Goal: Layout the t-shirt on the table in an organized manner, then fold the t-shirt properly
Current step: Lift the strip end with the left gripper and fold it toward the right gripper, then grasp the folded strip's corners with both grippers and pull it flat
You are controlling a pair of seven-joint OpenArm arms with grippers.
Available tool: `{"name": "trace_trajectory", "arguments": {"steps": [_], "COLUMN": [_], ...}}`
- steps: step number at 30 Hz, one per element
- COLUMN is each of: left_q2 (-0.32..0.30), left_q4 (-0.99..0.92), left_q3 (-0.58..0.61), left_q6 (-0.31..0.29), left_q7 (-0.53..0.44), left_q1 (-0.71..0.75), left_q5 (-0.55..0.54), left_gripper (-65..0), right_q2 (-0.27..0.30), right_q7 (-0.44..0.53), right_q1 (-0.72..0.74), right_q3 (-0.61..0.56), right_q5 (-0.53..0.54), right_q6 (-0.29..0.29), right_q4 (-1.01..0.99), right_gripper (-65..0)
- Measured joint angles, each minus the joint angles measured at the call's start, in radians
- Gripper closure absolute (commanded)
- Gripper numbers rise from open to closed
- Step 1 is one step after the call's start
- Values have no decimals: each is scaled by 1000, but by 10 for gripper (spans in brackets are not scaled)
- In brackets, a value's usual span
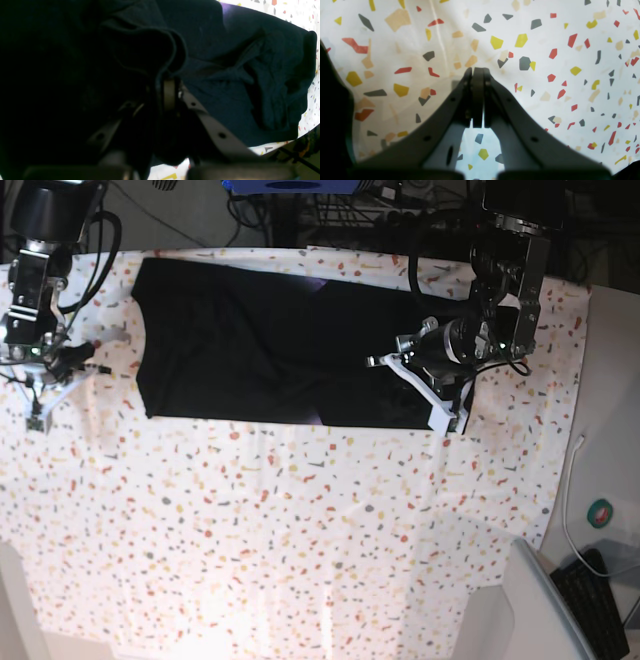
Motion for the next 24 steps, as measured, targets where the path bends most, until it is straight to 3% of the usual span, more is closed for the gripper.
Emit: {"name": "trace_trajectory", "arguments": {"steps": [1,7,10,15,24], "left_q2": [0,1,5,23,25], "left_q4": [0,0,0,0,-2], "left_q3": [0,6,7,30,260], "left_q6": [0,0,0,0,-1], "left_q7": [0,0,0,0,4], "left_q1": [0,0,0,-2,-74], "left_q5": [0,6,7,11,-5], "left_gripper": [0,-365,-476,-494,-494], "right_q2": [0,0,0,0,0], "right_q7": [0,0,0,0,0], "right_q1": [0,0,0,0,0], "right_q3": [0,0,-2,-3,-3], "right_q5": [0,0,0,0,0], "right_q6": [0,0,0,0,0], "right_q4": [0,0,0,0,0], "right_gripper": [0,0,0,0,0]}}
